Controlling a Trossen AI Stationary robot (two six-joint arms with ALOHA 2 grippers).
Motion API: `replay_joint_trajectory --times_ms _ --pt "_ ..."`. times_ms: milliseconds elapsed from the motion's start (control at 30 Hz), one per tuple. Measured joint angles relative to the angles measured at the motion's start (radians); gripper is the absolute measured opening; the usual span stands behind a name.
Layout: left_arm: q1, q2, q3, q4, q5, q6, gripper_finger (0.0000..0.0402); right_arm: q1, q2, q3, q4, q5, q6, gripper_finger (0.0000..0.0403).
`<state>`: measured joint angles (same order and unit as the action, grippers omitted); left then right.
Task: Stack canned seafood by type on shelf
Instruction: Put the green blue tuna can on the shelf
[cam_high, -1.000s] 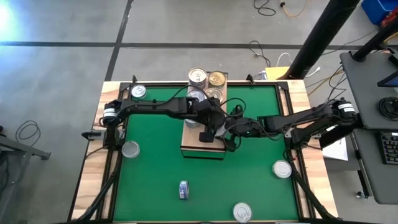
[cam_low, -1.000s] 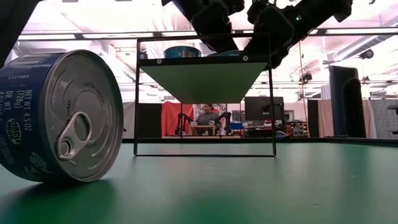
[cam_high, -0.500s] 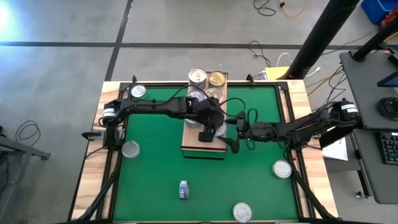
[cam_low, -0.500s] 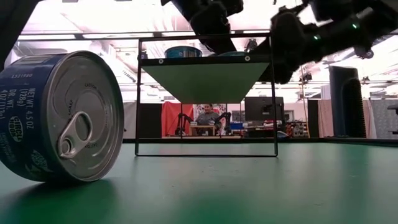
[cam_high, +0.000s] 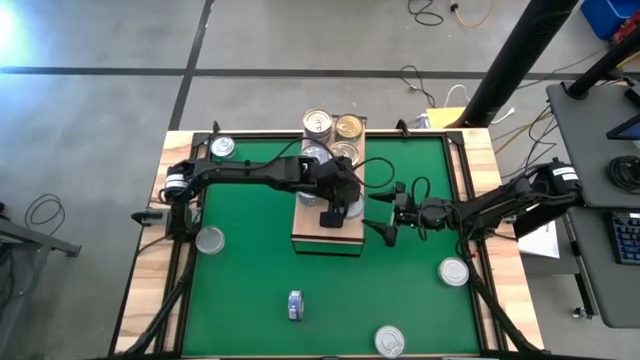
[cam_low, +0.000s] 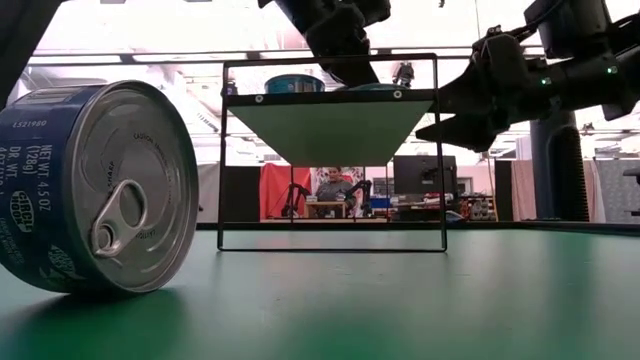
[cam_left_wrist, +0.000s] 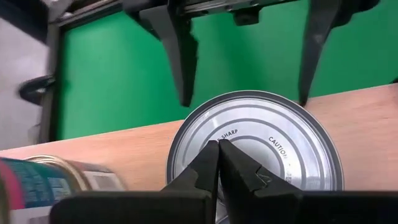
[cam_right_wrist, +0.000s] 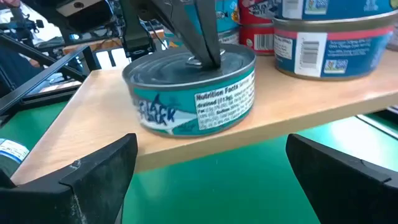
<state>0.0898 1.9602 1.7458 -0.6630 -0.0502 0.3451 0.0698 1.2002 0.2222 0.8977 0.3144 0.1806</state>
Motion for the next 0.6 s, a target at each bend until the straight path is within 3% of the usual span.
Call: replay_joint_trajectory --times_ms 233,467,600 --pt "0.014 0.001 0.007 -0.001 -0.134 0.016 0.0000 0.003 -0.062 0.054 -0.170 0.000 0.006 0.0400" --pt "0.016 0.000 0.009 -0.016 -0.139 0.039 0.0000 0.012 -0.075 0.096 -0.274 0.002 0.010 0.0400" --pt "0.014 0.009 0.091 -0.103 -0.132 0.040 0.0000 0.013 -0.078 0.103 -0.279 0.005 0.003 0.0400"
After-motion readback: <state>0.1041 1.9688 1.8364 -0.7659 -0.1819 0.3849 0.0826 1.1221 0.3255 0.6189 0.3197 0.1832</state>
